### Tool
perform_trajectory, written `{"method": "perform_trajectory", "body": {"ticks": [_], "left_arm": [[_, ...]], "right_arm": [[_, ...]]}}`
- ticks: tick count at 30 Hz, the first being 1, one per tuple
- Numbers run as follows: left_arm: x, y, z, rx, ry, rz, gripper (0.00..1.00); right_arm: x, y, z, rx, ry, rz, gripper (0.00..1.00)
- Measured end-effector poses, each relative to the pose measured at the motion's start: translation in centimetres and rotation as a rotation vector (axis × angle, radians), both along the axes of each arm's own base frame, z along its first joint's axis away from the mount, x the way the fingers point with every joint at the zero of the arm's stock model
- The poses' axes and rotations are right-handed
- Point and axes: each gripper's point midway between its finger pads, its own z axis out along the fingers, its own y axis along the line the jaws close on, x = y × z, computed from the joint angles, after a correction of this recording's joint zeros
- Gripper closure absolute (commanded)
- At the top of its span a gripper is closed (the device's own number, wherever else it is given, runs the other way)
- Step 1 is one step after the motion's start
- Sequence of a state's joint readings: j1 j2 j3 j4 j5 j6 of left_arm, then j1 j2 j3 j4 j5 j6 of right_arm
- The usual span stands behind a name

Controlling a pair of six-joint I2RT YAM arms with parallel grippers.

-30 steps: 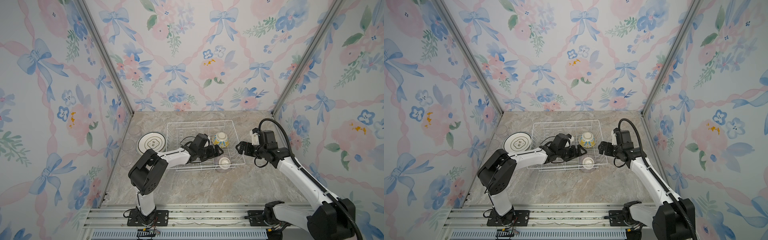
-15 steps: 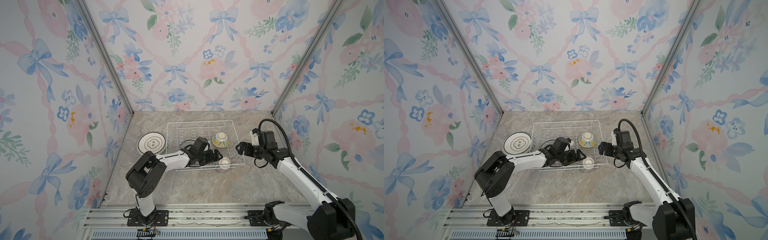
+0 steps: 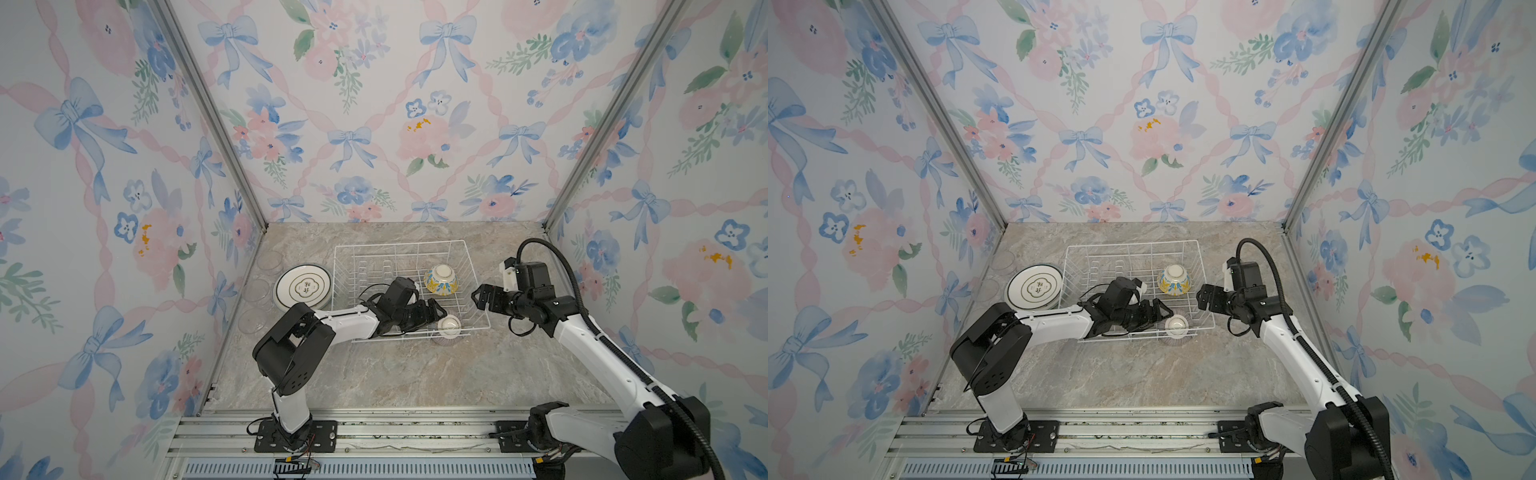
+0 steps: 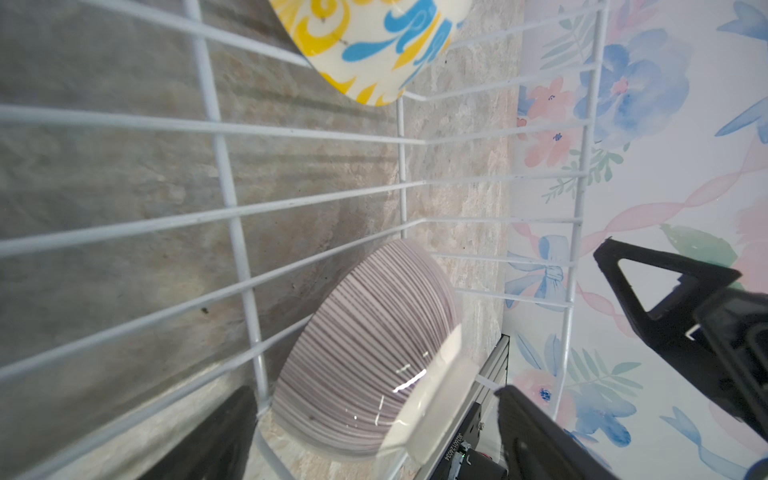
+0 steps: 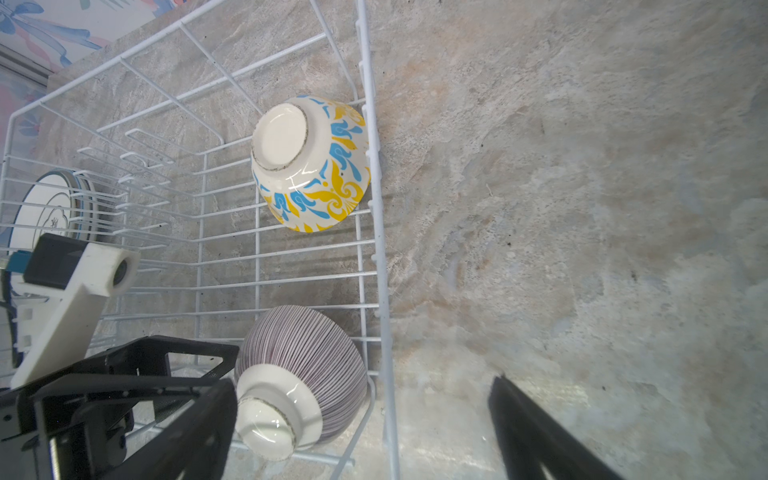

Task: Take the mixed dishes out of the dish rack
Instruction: 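Close the left gripper on the purple-striped bowl's rim while the right gripper moves closer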

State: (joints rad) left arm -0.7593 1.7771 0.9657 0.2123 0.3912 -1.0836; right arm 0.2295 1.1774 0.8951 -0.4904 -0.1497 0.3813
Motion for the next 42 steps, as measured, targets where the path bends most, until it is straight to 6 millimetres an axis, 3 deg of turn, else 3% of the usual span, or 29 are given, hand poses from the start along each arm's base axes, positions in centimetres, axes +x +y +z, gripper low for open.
{"method": "perform_trajectory", "body": {"ticks": [5, 17, 33, 42], "left_arm": [[0.1, -0.5, 0.2, -0.020, -0.011, -0.004, 0.10], [0.1, -0.5, -1.5, 0.007, 0.009, 0.007, 0.13], [-0.6, -2.1, -1.0, -0.061, -0.001, -0.020, 0.18], [0.3, -0.7, -0.6, -0.071, -0.013, 0.012, 0.17]], "right_arm": [[0.0, 0.0, 0.0, 0.000, 0.000, 0.001, 0.03], [0.0, 0.0, 0.0, -0.004, -0.001, 0.006, 0.03], [0.0, 0.0, -0.1, -0.005, -0.001, 0.006, 0.02], [-1.4, 0.6, 0.0, -0.059, 0.010, 0.063, 0.00]]}}
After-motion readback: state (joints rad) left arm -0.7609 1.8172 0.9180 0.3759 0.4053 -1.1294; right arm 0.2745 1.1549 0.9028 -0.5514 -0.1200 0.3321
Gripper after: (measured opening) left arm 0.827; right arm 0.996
